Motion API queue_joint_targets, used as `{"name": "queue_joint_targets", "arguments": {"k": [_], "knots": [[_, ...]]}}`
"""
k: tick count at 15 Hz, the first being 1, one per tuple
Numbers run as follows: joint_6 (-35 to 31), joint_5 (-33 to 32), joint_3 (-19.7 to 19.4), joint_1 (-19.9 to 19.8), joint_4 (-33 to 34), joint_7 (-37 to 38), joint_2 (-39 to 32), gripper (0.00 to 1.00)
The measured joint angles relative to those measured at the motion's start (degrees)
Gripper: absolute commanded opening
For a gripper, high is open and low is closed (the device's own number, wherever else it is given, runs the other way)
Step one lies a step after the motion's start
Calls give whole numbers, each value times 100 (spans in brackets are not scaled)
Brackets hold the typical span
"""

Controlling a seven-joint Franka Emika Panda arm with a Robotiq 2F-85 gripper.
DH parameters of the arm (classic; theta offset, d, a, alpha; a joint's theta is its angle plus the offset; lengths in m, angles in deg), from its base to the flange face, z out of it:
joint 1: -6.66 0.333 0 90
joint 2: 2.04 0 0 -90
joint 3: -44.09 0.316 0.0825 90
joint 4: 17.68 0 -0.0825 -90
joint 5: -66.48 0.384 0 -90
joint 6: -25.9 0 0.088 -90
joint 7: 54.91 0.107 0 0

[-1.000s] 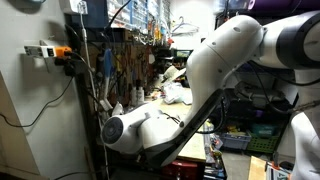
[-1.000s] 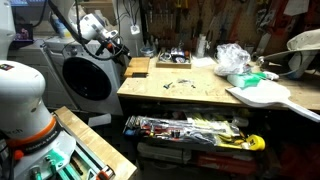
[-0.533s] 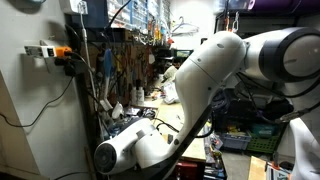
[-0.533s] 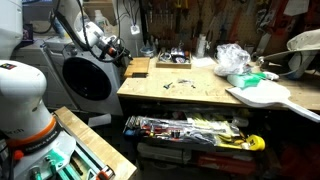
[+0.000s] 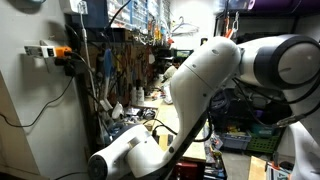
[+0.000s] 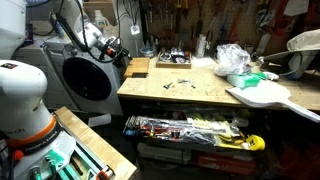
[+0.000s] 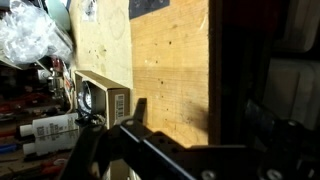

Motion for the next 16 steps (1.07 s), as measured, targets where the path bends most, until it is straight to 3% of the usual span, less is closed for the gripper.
{"name": "queue_joint_targets", "arguments": {"k": [9, 16], "knots": [[1831, -454, -3, 397, 982, 0, -1017, 100], [2538, -874, -5, 545, 1538, 0, -1546, 100]]}}
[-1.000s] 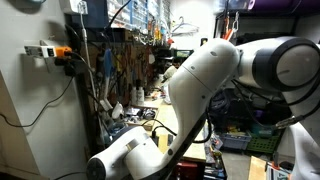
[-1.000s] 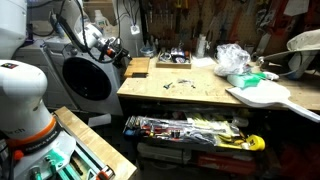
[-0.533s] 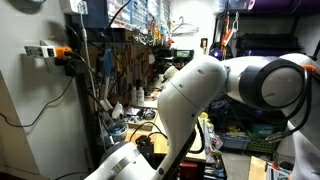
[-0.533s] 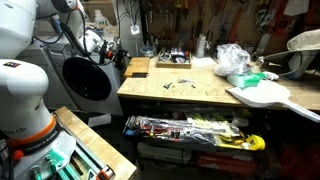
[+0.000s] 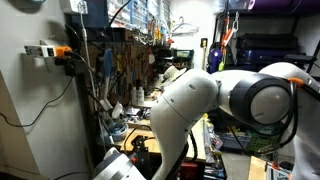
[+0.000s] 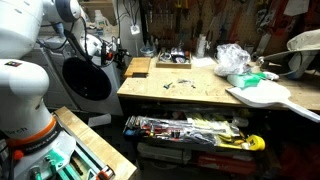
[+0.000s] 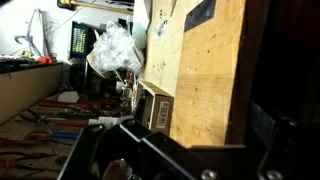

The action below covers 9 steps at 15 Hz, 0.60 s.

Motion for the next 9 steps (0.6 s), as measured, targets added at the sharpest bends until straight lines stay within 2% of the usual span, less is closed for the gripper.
{"name": "queue_joint_targets", "arguments": {"k": [6, 7, 8, 9], "knots": [[109, -366, -52, 2, 341, 0, -345, 100], [110, -426, -59, 2, 378, 0, -383, 95], [112, -479, -65, 2, 406, 0, -411, 73], [113, -524, -69, 2, 433, 0, -429, 71]]}}
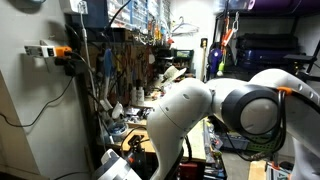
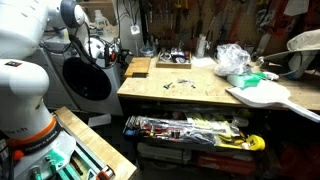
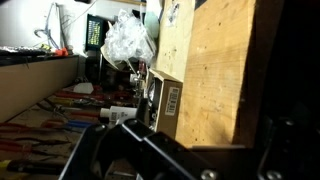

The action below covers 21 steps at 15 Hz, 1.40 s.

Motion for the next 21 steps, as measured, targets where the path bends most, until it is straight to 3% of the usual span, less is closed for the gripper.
{"name": "queue_joint_targets", "arguments": {"k": [1, 10, 16, 21], "knots": [[2, -38, -3, 0, 21, 3, -11, 71], [62, -79, 27, 52, 87, 68, 19, 2], [84, -42, 121, 51, 62, 107, 166, 6], [85, 272, 274, -47, -229, 107, 713, 6]]}}
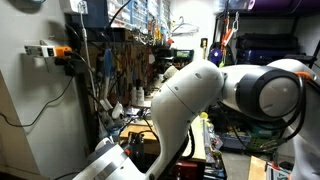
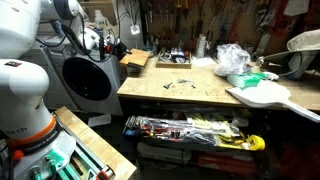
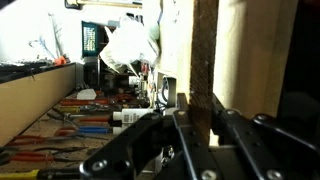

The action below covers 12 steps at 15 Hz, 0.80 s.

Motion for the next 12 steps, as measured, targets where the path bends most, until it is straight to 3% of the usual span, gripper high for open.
{"name": "queue_joint_targets", "arguments": {"k": [8, 12], "knots": [[52, 1262, 155, -467, -1089, 0, 1365, 6], [-320, 1724, 217, -756, -1783, -11, 2113, 6]]}}
